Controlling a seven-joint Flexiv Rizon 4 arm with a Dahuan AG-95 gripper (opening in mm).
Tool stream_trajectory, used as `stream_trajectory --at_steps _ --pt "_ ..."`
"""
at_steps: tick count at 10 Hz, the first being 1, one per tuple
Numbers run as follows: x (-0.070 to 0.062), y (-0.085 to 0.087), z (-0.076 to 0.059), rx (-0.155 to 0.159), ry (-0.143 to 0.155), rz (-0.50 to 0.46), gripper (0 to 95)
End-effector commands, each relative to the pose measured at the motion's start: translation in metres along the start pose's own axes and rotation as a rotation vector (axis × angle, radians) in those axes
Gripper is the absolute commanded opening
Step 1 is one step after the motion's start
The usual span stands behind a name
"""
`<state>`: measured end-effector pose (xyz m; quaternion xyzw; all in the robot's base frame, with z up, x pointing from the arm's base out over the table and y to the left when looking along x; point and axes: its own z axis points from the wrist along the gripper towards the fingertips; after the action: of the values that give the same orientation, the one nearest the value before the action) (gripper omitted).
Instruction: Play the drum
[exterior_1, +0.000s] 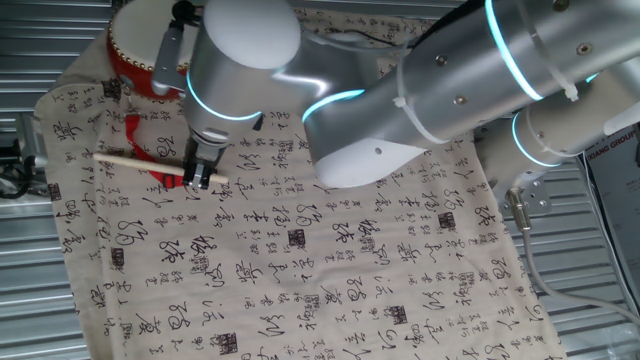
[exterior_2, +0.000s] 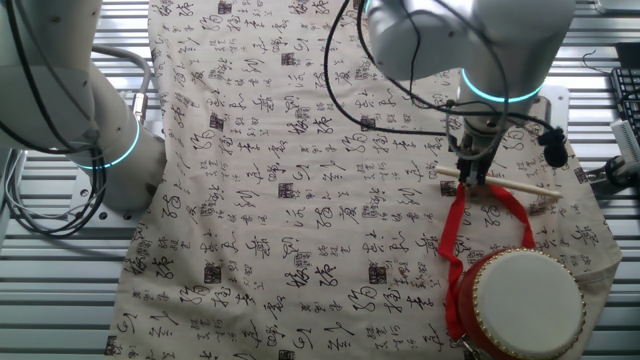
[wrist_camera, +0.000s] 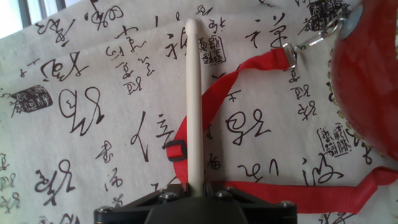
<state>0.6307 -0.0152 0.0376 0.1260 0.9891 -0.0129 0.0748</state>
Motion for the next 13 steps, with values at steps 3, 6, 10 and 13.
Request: stream_trajectory --at_steps 3,6,10,13 --pt "0.000 0.000 -0.001 0.006 -0.001 -0.001 0.0" --pt "-0.006 0.001 -0.017 0.007 0.011 -0.003 0.0" --pt "-0.011 0.001 -0.034 0.005 0.016 -0.001 0.0" --pt "-0.010 0.005 -0.039 0.012 0.011 -0.001 0.0"
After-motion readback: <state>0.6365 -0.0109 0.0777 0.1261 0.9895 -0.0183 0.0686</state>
